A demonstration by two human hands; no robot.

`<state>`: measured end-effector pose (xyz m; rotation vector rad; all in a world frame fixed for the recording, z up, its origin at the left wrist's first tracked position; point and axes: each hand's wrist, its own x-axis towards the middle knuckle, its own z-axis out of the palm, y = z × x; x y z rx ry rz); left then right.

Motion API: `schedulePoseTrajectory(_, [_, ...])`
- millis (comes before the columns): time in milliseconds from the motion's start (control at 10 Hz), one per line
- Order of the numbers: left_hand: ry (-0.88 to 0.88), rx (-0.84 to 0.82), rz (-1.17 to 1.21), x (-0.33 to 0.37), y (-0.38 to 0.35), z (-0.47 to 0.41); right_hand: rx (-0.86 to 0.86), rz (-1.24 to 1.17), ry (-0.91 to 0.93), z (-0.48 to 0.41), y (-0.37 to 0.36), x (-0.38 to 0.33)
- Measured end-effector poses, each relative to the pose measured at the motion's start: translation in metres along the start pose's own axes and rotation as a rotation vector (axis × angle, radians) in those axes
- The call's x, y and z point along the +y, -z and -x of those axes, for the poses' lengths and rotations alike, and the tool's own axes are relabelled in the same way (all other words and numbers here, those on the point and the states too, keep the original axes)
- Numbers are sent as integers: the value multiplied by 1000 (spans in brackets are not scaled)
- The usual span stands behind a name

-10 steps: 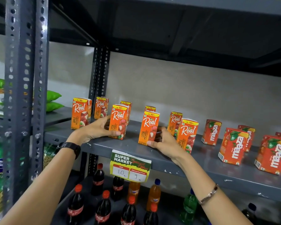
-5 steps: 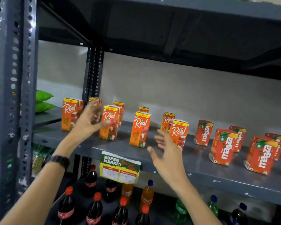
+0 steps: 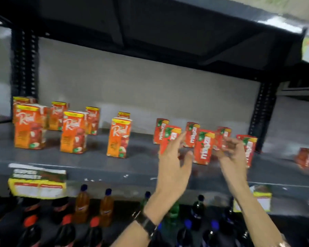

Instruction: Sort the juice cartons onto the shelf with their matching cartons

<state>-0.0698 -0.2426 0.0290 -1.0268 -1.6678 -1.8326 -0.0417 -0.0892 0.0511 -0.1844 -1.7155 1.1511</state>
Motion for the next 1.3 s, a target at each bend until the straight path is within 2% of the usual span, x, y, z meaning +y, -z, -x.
schedulePoseTrajectory(100, [173,-135,-114,-8,-46,-15,-183,47,-236,-25,11,28])
schedulePoseTrajectory(200, [358,-192,-270,-21,-69,-37,-379,-2,-334,-40,15,34])
schedulePoseTrajectory(300, [444,-171,-226,-26,-74,-48,-505,-16,-324,-44,21,32])
schedulePoseTrajectory(400, [459,-128,-160,-28,-72,-46,-568,-16,-299,-46,26,37])
schedulePoseTrajectory(800, [508,-167,-54,-21,-72,-45,-565,-67,-270,-43,36,41])
schedulePoseTrajectory(1100, [478,-150,-112,-22,-74,-43,-567,-23,-261,-42,34,42])
schedulePoseTrajectory(1200, [419,-142,-151,-23,-75,-40,-509,-17,-246,-41,33,44])
schedulePoseTrajectory(1300, [279,42,-118,-13,-72,-33,-232,-45,-88,-33,39,37])
